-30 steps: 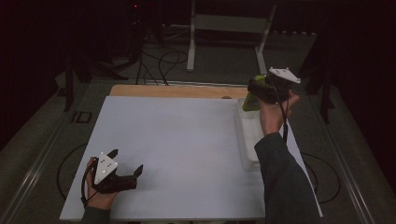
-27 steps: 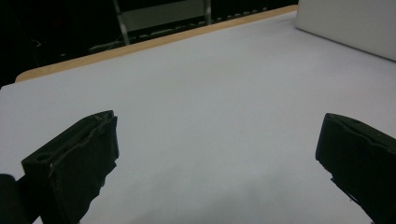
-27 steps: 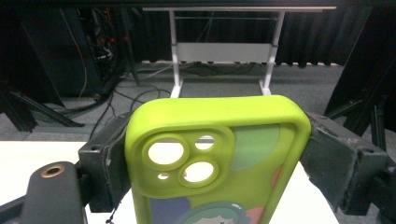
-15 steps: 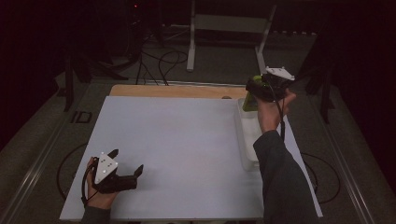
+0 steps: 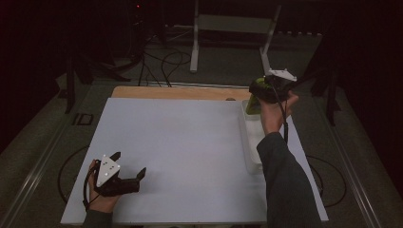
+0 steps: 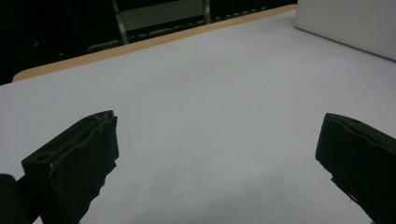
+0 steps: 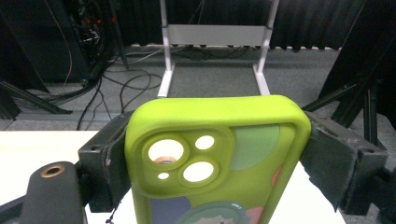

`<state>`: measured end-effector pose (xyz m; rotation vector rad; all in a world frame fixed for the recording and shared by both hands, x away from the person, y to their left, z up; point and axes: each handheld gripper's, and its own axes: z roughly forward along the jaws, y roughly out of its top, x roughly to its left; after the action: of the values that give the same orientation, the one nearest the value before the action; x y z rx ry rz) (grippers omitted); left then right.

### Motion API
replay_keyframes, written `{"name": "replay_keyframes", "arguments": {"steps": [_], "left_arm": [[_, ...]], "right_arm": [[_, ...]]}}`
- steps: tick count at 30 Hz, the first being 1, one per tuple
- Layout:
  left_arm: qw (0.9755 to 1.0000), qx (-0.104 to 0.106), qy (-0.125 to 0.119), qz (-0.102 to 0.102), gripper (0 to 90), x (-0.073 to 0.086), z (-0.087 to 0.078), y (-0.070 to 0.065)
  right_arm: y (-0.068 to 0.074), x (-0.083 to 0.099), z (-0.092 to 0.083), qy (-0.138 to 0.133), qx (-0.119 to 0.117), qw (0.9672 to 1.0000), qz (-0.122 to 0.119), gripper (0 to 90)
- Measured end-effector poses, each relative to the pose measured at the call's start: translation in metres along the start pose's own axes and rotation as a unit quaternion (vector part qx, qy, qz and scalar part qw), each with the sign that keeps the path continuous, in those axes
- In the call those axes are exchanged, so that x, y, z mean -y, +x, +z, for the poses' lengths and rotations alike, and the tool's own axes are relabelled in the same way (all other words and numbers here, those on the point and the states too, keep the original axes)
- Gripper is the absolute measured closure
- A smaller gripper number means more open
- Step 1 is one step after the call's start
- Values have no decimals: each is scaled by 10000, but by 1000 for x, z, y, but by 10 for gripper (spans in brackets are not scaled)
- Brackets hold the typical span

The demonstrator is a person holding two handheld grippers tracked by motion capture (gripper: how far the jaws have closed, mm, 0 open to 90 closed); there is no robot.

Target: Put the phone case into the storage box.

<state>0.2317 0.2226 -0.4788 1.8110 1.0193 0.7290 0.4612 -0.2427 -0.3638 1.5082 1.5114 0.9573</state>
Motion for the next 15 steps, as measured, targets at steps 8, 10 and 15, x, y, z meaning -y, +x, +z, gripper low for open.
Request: {"name": "replay_keyframes", "arguments": {"steps": [8,10,15], "left_arm": [[10000,1,-1,9,1,0,0,0],[10000,3,1,3,1,0,0,0],[10000,4,1,11,1,0,1,-1]], "right_arm": [[-2,3,6,107,21,9999,65,168],[-1,4,7,115,30,9999,71,168],[-1,4,8,115,27,9999,64,168]]}}
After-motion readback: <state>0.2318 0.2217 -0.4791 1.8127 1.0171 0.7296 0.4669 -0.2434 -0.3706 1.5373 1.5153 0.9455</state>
